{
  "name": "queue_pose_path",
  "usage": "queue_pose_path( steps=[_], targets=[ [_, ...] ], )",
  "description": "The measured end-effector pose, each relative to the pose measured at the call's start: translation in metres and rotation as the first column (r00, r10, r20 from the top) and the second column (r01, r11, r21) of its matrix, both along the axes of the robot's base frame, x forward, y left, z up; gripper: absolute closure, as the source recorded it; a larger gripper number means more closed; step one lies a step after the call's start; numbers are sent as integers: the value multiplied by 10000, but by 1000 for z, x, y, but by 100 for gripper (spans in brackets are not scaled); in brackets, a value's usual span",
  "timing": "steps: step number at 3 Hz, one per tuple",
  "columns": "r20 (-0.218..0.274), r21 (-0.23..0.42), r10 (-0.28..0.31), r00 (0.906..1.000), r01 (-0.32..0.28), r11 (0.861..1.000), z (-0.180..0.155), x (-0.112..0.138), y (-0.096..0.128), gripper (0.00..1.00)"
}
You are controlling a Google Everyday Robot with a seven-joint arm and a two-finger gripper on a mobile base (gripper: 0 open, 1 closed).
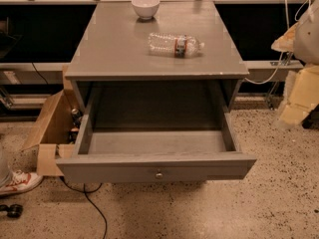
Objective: Place water bottle into top drawer
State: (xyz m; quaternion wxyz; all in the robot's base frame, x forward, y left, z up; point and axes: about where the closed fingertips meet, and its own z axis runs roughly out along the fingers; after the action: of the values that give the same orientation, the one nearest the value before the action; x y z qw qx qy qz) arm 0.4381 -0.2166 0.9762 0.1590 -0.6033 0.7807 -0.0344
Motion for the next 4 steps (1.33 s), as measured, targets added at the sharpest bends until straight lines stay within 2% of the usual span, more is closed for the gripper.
queue_pose_path(
  steps=[1, 2, 3, 4],
  targets=[
    [4, 4, -1, 10000, 1, 10000, 0, 0, 0, 0],
    [442, 627, -129, 9989, 101, 9980, -1, 22, 4, 0],
    [964, 1748, -477, 9942, 303, 9841, -5, 65, 9, 0],
    [1335, 3049, -1031, 9857, 581, 9506, -11, 116, 17, 0]
  ],
)
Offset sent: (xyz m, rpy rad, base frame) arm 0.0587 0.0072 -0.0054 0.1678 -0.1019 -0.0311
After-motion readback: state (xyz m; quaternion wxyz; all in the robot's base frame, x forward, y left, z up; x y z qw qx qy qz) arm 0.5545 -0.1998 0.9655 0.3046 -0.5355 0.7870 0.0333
